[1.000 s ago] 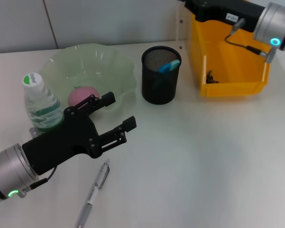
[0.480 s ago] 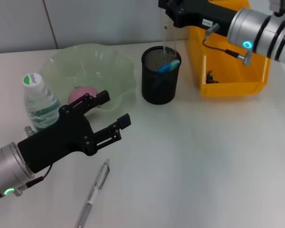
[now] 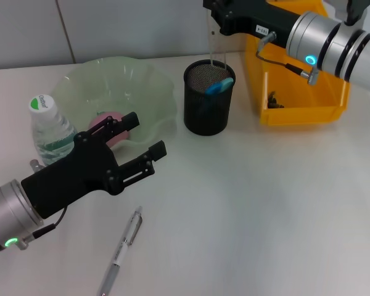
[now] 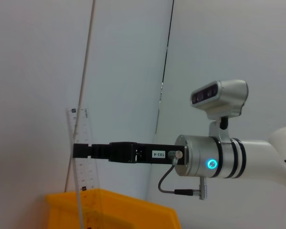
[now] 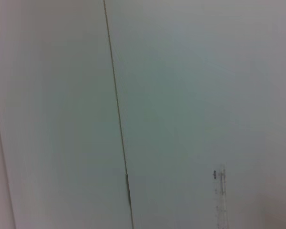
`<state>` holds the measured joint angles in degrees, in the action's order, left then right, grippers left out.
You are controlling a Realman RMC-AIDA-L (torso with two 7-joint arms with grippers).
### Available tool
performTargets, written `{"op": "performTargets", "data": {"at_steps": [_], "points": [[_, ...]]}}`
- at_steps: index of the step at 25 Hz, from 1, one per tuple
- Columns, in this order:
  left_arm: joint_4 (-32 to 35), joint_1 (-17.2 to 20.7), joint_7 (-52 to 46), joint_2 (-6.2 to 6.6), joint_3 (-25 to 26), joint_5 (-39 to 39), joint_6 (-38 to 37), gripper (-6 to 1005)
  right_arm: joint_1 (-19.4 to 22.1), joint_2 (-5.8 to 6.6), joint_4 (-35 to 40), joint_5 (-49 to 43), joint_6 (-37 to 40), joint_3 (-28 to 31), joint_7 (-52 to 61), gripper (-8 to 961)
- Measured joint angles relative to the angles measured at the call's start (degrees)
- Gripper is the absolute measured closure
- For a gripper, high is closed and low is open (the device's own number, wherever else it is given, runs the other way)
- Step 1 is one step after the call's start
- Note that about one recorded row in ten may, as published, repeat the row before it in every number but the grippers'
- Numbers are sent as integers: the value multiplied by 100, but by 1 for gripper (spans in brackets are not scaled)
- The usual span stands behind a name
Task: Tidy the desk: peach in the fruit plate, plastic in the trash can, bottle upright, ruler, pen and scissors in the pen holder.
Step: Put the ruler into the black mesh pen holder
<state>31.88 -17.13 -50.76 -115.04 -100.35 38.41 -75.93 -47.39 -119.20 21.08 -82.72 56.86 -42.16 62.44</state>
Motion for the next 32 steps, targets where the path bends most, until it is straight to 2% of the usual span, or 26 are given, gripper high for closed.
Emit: {"op": "performTargets", "data": {"at_steps": [7,11,19,22,26,32], "points": [[-137,-116,-39,-48,13,0,2,214,39,-24,-585,699,221,-42,-977,943],[-141,-143,-148,-63,16,0,37,214,135,-36,-886,1193,628,-24,-1696,943],[-197,-220,-339,-63,20,0,49,214,285,-56,-976,1363,974,27,-1947,943],[-344,-297,-552,-54,29,0,59,214,301,-58,-1284,1722,1195,27,-2510,943],[-367,-282,-674,-47,33,-1,44,214,301,-61,-1588,1940,1459,36,-3105,943],[-375,-182,-774,-13,33,0,23,214,267,-67,-1695,1947,1555,111,-3253,943]]}}
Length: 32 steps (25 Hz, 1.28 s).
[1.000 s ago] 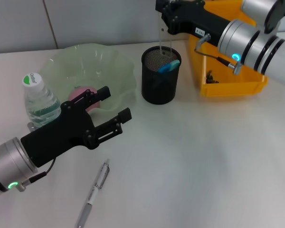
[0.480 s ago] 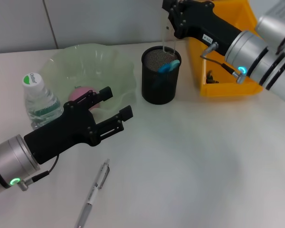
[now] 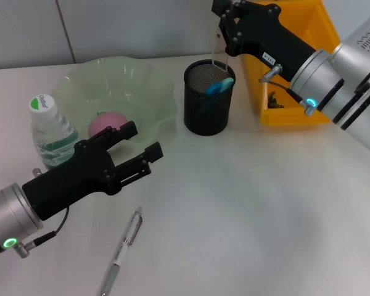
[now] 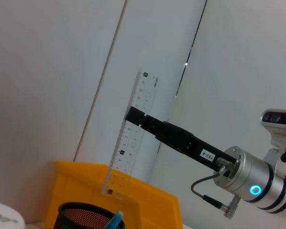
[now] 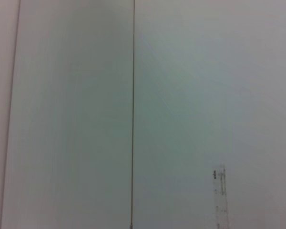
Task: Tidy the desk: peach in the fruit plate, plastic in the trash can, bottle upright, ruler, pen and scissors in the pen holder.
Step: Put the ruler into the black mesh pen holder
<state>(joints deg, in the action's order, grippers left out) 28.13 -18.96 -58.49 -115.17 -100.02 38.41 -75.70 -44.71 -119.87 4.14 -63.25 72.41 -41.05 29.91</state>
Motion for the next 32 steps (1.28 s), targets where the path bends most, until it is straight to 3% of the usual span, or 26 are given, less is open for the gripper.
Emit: {"op": "performTargets", "data": {"at_steps": [17,32], "points": [[27,73,-173,2,0,-24,-196,213,-289,-1,-201,0,-816,73,-296,944],[10,77,-182,3,0,-45,-248,213,-284,-1,-221,-3,-913,71,-504,944]]}}
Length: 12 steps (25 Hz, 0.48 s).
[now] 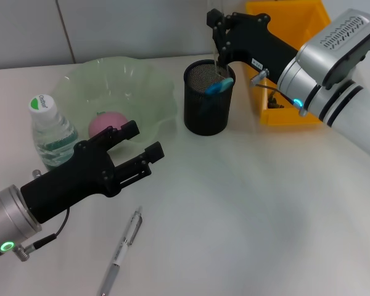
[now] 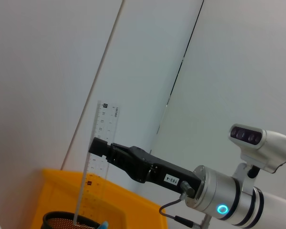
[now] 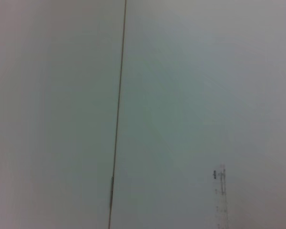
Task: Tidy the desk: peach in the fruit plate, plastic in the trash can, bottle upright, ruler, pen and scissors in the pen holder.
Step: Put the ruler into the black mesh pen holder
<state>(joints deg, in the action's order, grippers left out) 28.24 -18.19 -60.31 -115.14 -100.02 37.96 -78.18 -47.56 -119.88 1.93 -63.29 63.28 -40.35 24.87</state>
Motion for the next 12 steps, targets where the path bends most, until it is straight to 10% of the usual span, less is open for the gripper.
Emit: {"op": "performTargets", "data": {"at_steps": [12], "points": [[-3,6,2,0,25,-2,-77,213,-116,0,1,0,-63,0,0,943]]}}
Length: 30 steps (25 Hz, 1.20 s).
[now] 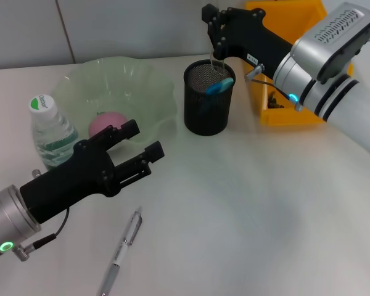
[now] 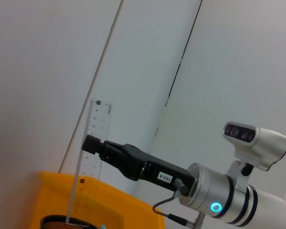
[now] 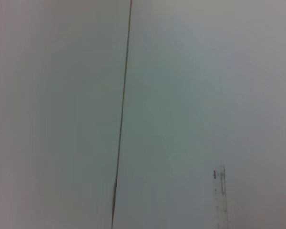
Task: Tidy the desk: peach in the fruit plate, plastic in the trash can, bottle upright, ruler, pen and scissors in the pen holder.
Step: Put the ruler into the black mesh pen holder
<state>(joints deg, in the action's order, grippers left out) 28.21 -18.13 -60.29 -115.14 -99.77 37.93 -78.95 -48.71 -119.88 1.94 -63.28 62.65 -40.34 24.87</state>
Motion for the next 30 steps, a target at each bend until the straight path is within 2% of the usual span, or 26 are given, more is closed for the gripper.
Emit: {"op": "performTargets", "data": {"at_steps": [25,30], "points": [[4,91,0,0,116,39,-175,213,-17,0,-34,-42,-228,-52,0,936],[32,126,0,1,116,36,-200,213,1,0,-11,-48,-228,-53,0,900]]}}
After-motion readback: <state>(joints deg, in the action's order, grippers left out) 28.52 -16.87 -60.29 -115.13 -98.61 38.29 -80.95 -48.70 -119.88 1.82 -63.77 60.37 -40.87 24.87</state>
